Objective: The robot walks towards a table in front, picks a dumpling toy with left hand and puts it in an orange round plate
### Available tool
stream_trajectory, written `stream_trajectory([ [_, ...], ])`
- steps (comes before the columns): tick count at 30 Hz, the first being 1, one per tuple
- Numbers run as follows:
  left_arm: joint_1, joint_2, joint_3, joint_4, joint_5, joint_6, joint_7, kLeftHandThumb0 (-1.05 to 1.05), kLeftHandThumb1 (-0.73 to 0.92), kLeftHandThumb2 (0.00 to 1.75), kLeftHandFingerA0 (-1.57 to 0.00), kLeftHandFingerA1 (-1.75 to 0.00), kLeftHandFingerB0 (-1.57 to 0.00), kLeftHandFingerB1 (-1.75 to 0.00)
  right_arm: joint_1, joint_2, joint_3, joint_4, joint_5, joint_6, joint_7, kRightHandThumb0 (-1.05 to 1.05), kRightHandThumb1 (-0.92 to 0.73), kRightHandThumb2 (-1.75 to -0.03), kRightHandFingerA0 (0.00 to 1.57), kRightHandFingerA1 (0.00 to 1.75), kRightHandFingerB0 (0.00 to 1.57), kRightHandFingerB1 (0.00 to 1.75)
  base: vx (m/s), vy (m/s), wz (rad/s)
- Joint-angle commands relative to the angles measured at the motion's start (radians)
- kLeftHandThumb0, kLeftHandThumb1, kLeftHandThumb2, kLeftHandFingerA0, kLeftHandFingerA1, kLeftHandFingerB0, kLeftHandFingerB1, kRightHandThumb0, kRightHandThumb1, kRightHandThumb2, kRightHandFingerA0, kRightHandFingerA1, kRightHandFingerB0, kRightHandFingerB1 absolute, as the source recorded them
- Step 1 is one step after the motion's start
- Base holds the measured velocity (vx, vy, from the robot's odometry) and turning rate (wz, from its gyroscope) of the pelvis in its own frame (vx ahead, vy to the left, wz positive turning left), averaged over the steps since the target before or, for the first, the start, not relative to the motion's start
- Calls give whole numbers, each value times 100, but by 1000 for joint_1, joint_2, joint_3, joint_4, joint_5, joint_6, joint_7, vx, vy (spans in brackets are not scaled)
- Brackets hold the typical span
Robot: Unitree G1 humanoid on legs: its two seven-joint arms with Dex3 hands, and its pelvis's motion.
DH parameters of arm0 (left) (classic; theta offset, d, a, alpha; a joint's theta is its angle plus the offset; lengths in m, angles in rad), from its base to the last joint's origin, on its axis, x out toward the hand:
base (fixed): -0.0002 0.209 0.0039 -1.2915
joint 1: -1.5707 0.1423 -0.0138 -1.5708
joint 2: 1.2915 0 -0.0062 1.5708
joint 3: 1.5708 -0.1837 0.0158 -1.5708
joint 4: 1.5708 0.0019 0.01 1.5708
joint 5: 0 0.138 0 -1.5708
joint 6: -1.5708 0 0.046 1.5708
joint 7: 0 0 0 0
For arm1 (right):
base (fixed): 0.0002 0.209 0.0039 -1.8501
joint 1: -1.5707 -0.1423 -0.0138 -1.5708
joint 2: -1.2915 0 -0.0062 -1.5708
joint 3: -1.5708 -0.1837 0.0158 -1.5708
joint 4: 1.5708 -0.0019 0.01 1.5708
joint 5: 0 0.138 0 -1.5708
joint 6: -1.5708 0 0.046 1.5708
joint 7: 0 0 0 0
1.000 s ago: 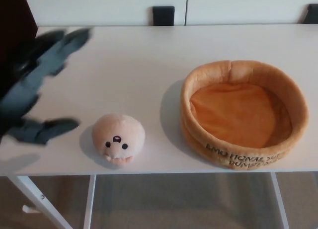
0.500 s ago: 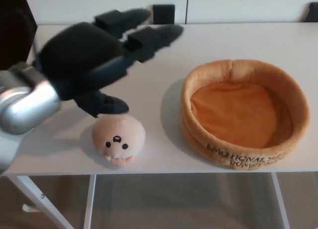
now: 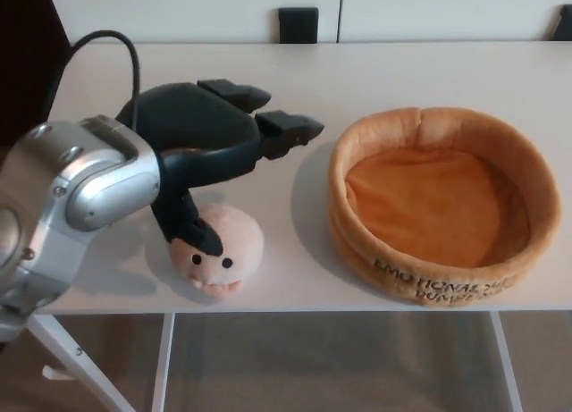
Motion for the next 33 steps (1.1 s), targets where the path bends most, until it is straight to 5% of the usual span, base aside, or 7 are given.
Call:
stream_trajectory([
  [1,-84,14,-58,11,159,259,-314,-88,40,62,0,0,0,-1,14,-31,3,0,-13,4,-13,-32,-62,-58,60,46,47,38,0,0,0],
  [23,-125,-125,-184,316,288,284,-249,-78,42,55,0,0,0,-2,-3,-28,11,-3,-22,8,-9,-30,-56,-57,64,47,50,38,0,0,0],
  [24,-128,-136,-189,337,291,292,-254,-78,41,59,0,0,0,-3,-1,-29,12,-2,-23,1,-7,-39,-48,-72,59,56,44,48,0,0,0],
  [26,-129,-141,-187,344,296,291,-255,-78,41,59,0,0,0,-3,-1,-29,12,-1,-24,0,-7,-39,-48,-72,59,56,44,48,0,0,0],
  [27,-121,-149,-191,368,294,286,-244,-79,41,60,0,0,0,-3,-1,-25,8,-2,-20,5,-9,-32,-58,-57,62,46,48,38,0,0,0],
  [33,-92,-185,-196,422,290,283,-206,-79,37,63,0,0,0,-2,0,-23,10,-2,-26,2,-13,-33,-60,-58,64,45,48,38,0,0,0],
])
